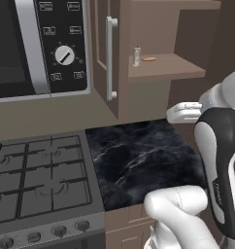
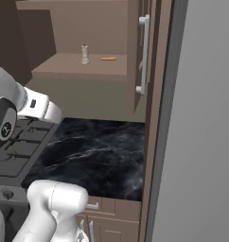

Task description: Pick the candle and candle from the dining table and place them in the open cabinet. Close the cabinet after placing the objects.

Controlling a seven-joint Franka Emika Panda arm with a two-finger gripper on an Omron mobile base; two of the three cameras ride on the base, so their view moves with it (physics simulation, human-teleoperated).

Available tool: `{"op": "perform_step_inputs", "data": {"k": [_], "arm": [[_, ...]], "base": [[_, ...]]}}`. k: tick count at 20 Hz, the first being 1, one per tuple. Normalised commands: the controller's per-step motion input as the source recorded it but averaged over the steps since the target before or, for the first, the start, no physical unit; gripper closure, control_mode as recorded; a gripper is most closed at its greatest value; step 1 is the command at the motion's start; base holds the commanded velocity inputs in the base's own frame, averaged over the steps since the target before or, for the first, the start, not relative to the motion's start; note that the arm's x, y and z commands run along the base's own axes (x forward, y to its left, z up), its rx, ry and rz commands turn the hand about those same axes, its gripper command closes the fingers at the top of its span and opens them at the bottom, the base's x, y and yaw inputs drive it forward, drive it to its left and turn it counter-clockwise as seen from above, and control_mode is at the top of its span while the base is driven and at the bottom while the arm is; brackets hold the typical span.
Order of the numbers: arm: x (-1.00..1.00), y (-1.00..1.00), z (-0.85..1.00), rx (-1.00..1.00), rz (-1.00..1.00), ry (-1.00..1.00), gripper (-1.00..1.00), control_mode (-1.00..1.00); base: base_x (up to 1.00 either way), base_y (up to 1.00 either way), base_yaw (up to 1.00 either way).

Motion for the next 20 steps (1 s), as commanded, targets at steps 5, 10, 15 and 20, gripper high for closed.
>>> {"op": "perform_step_inputs", "data": {"k": [5,10,15,20], "arm": [[0.00,0.00,0.00,0.00,0.00,0.00,-1.00,1.00],[0.00,0.00,0.00,0.00,0.00,0.00,-1.00,1.00],[0.00,0.00,0.00,0.00,0.00,0.00,-1.00,1.00],[0.00,0.00,0.00,0.00,0.00,0.00,-1.00,1.00]], "base": [[-0.48,0.00,-0.17],[-0.93,0.09,-0.42],[-0.72,0.42,-0.58],[-0.63,0.20,-0.75]]}}
